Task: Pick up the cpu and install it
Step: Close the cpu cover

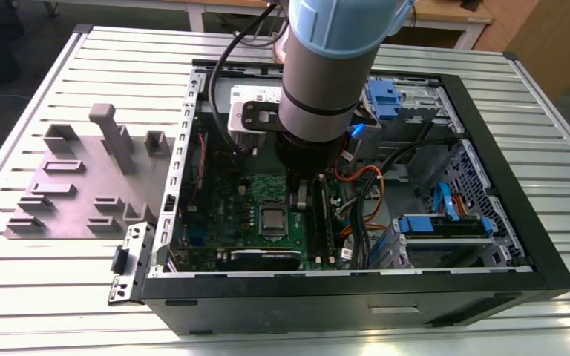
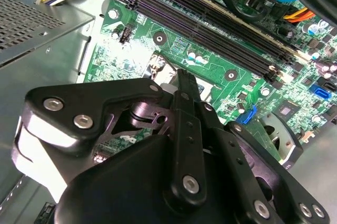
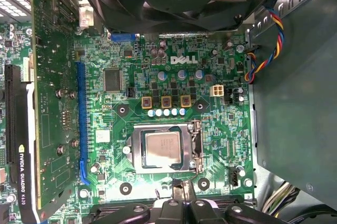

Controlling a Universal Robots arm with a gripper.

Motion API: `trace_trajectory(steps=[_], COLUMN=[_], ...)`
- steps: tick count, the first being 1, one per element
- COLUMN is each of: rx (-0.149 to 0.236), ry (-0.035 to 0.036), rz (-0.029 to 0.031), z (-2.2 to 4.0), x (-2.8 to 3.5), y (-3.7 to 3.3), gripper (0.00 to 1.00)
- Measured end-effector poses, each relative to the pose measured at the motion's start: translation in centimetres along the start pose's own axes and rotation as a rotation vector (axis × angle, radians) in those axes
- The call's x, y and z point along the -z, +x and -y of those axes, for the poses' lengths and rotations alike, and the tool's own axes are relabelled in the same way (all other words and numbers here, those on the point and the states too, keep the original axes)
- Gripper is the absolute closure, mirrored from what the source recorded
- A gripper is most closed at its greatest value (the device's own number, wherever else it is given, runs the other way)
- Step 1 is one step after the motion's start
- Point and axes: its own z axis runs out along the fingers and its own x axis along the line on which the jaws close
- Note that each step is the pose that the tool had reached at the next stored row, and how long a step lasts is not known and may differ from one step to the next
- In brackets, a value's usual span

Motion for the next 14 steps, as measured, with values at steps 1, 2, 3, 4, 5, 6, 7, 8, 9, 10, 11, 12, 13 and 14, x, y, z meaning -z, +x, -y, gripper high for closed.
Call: trace_trajectory(steps=[1, 2, 3, 4, 5, 6, 7, 8, 9, 10, 11, 12, 13, 14], rx=[0.000, 0.000, 0.000, 0.000, 0.000, 0.000, 0.000, 0.000, 0.000, 0.000, 0.000, 0.000, 0.000, 0.000], ry=[0.0000, 0.0000, 0.0000, 0.0000, -0.0001, 0.0000, 0.0000, 0.0000, 0.0000, 0.0003, 0.0007, 0.0009, 0.0010, 0.0013], rz=[0.0001, 0.0000, 0.0000, 0.0000, -0.0001, 0.0000, 0.0000, 0.0000, -0.0004, -0.0029, -0.0078, -0.0121, -0.0155, -0.0197], z=[0.00, 0.00, 0.00, 0.00, 0.00, 0.00, 0.00, 0.00, 0.00, 0.01, 0.00, 0.00, 0.01, 0.00], x=[-0.01, -0.01, -0.01, -0.02, -0.02, -0.03, -0.03, -0.05, -0.06, -0.07, -0.09, -0.10, -0.13, -0.15], y=[0.00, 0.00, 0.00, 0.00, 0.00, 0.00, 0.00, 0.00, 0.00, -0.01, 0.00, 0.00, 0.00, 0.01], gripper=[0.89, 0.89, 0.89, 0.89, 0.89, 0.89, 0.89, 0.89, 0.89, 0.89, 0.89, 0.89, 0.89, 0.89])
